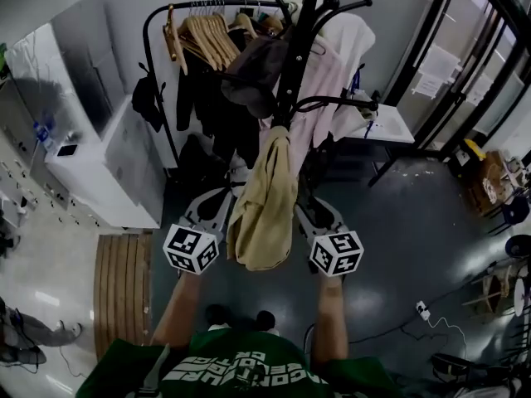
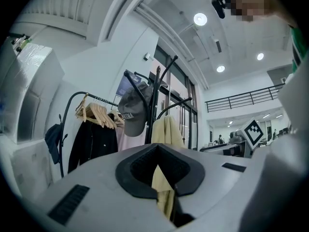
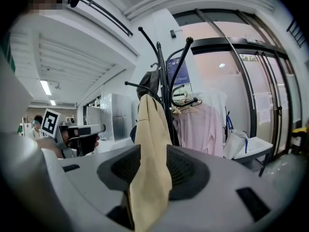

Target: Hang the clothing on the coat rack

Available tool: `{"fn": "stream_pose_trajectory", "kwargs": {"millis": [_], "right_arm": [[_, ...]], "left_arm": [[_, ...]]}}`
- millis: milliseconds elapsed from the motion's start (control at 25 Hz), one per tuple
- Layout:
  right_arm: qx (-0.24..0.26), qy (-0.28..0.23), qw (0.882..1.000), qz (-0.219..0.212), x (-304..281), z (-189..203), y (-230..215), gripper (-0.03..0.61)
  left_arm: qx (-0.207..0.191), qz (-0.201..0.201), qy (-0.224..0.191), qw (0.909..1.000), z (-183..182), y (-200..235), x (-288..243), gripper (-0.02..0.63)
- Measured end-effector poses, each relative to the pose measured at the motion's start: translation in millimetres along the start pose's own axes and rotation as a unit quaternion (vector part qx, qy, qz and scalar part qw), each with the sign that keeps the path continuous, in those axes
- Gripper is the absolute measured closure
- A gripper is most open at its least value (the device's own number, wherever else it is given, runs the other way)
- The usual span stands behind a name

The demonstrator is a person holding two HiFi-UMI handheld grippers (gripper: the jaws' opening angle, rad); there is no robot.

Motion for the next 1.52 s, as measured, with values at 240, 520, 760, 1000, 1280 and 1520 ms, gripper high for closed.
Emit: {"fn": "stream_pose_trajectory", "kwargs": {"millis": [240, 520, 760, 1000, 1280, 1520], "right_arm": [[0.009, -0.008, 0.999, 0.031, 29, -2, -5, 0.510], [0.016, -0.022, 0.999, 0.040, 49, -6, -7, 0.569], [0.049, -0.004, 0.998, 0.036, 49, 4, -6, 0.571], [0.057, -0.006, 0.998, 0.022, 47, 4, -5, 0.571], [0.058, -0.003, 0.998, 0.020, 44, 8, -8, 0.571], [0.062, -0.002, 0.998, 0.016, 41, 9, -8, 0.569]], "left_arm": [[0.000, -0.004, 0.005, 1.0000, 3, -6, 0, 0.609], [-0.010, 0.001, 0.006, 0.9999, 2, -11, -3, 0.609], [-0.011, 0.004, 0.009, 0.9999, 9, -18, -2, 0.609], [-0.011, -0.002, 0.009, 0.9999, 10, -22, -2, 0.609], [-0.011, -0.006, 0.011, 0.9999, 12, -25, -1, 0.609], [-0.007, -0.013, 0.014, 0.9998, 14, -25, 1, 0.609]]}}
Point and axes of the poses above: the fingertips, and each gripper's own axes: x backward along the fingers, y to its left, z out of its underside, the point moved 5 cm from there along x, backward along the fingers, and after that the axes turned 12 degrees about -y, right-handed, at the moved point
